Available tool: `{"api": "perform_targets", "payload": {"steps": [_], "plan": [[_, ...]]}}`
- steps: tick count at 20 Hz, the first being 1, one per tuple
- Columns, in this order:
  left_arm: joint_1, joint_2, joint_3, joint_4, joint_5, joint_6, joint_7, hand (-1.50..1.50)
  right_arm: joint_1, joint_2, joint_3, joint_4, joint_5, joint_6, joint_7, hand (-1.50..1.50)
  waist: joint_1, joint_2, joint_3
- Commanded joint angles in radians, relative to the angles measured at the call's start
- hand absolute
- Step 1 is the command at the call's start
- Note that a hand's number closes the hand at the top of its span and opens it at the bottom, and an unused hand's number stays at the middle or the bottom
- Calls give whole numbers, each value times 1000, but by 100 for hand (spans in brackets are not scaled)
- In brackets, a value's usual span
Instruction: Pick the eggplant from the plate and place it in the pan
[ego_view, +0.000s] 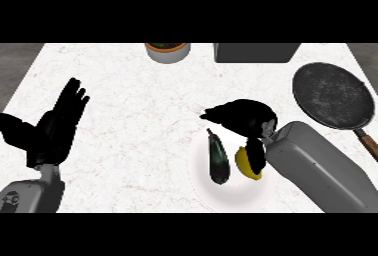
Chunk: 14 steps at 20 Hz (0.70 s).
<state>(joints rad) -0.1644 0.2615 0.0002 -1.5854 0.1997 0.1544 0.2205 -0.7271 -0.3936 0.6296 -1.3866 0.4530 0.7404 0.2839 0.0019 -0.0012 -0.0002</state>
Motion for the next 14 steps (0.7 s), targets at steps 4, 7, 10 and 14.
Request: {"api": "perform_targets", "payload": {"steps": [4, 7, 10, 14], "plan": [[-4, -2, 42, -6, 7, -27, 37, 0, 55, 119, -41, -33, 96, 68, 84, -150, -1, 0, 0], [21, -30, 0, -43, -44, -9, 21, 0, 59, 175, -26, -8, 145, 90, 126, -150, 1, 0, 0], [23, -37, 31, 14, -24, -40, -22, 0, 8, 176, -61, 126, 216, 42, 33, -150, 5, 3, 0], [24, -29, 42, -47, -10, -63, 21, 0, 79, 190, -38, 169, 299, -37, -34, -150, 5, 2, 0]]}}
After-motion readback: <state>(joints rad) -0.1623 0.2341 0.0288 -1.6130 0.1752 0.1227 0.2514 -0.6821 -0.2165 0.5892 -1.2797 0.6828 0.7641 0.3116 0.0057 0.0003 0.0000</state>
